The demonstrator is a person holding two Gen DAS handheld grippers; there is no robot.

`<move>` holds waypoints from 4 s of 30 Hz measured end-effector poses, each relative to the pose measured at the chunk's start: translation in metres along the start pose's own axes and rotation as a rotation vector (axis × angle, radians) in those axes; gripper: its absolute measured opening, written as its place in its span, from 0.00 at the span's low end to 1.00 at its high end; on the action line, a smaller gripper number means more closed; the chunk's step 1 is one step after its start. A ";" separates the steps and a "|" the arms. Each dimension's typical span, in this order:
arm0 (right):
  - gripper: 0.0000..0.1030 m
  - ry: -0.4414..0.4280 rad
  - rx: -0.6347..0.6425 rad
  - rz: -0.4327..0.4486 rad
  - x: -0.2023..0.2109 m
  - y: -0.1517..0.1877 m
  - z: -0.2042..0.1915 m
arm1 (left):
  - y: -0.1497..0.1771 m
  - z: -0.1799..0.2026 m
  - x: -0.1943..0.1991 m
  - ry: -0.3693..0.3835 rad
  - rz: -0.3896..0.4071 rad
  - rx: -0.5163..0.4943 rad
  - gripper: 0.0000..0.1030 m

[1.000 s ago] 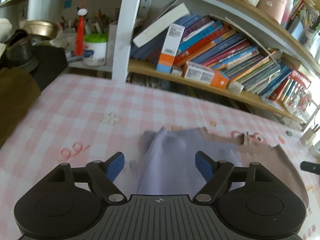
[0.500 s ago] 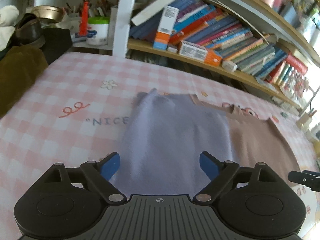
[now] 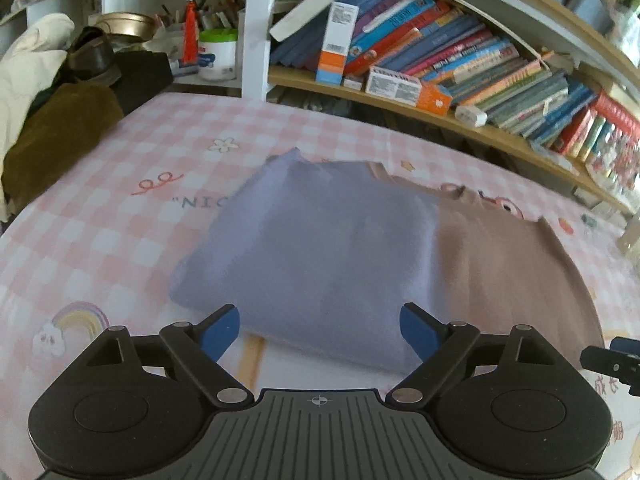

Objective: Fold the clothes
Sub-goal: 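Move both open tools to the lavender side edge of the folded sweater, then close the left tool on the lavender edge while the right tool pinches the pink edge, then lift the lavender side with the left tool and fold it over the pink half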

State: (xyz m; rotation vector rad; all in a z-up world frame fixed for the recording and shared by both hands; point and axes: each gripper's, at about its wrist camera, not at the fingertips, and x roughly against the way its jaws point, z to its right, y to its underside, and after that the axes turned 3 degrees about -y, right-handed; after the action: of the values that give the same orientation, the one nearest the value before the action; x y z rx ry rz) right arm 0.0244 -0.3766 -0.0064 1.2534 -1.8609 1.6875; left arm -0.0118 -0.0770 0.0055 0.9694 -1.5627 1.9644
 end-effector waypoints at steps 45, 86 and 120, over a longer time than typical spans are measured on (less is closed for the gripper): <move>0.89 0.061 -0.046 0.017 -0.001 -0.008 0.039 | 0.007 -0.046 -0.014 0.040 -0.044 0.448 0.93; 0.44 0.137 -0.108 -0.018 -0.029 -0.010 0.027 | 0.014 -0.127 -0.063 0.202 -0.054 0.872 0.55; 0.39 0.090 -0.073 -0.048 -0.047 0.003 -0.029 | 0.011 -0.163 -0.062 0.203 0.009 0.786 0.15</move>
State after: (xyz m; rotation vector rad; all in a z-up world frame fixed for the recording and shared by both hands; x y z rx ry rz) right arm 0.0399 -0.3320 -0.0359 1.1645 -1.8089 1.6096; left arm -0.0198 0.0821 -0.0666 0.9776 -0.6632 2.6405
